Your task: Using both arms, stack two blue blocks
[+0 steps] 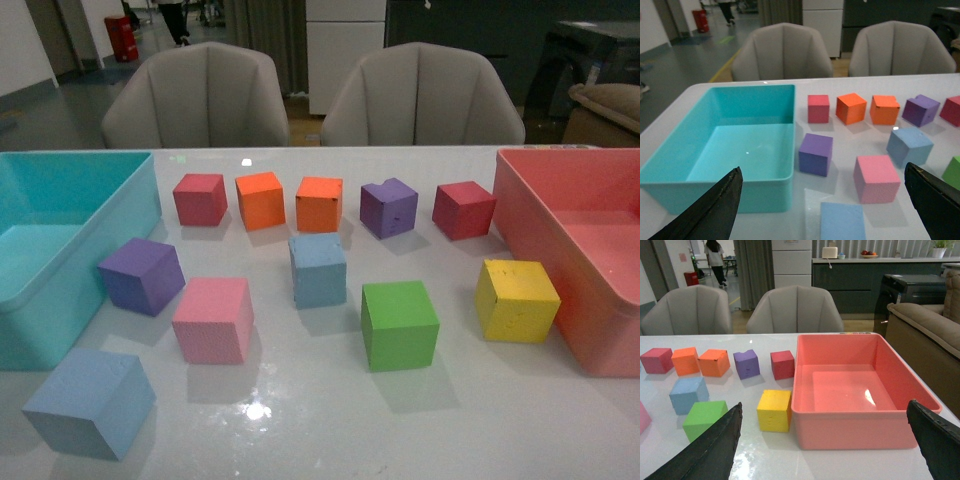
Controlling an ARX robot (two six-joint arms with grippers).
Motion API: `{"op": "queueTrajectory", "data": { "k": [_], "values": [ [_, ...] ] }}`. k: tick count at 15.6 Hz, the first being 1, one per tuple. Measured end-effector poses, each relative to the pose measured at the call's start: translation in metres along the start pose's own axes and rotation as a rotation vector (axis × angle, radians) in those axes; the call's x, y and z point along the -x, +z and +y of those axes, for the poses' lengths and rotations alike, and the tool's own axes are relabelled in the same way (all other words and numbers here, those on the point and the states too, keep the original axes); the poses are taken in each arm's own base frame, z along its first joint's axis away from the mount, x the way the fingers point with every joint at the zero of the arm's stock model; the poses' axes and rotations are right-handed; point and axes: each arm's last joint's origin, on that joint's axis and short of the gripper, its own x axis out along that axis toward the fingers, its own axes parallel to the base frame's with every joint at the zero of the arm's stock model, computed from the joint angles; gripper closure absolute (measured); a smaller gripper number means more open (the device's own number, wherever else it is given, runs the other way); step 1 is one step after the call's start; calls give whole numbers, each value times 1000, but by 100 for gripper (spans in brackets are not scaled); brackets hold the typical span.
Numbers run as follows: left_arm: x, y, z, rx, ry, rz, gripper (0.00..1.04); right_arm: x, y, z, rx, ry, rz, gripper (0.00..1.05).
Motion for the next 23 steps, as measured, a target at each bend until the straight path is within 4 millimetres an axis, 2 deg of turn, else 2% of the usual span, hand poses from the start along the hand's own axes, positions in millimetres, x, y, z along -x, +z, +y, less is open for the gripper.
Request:
{"op": "queueTrajectory", "data": {
  "k": [2, 3, 4, 5, 7, 13, 17, 23],
  "values": [
    [-29, 3, -6, -4, -45, 38, 7, 0, 0, 0, 0, 0, 0, 6],
    [-52, 6, -10, -5, -72, 68, 7, 0, 0, 0, 0, 0, 0, 6],
    [-79, 1, -13, -6, -108, 152, 7, 0, 0, 0, 0, 0, 0, 6],
    [-100, -17, -15, -10, -136, 277, 7, 0, 0, 0, 0, 0, 0, 6],
    [-127, -46, -10, -24, -155, 447, 7, 0, 0, 0, 0, 0, 0, 6],
    [-135, -58, -8, -28, -168, 501, 7, 0, 0, 0, 0, 0, 0, 6],
    [-138, -74, -4, -32, -174, 562, 7, 0, 0, 0, 0, 0, 0, 6],
    [-140, -82, -3, 14, -178, 612, 7, 0, 0, 0, 0, 0, 0, 6]
  ]
}}
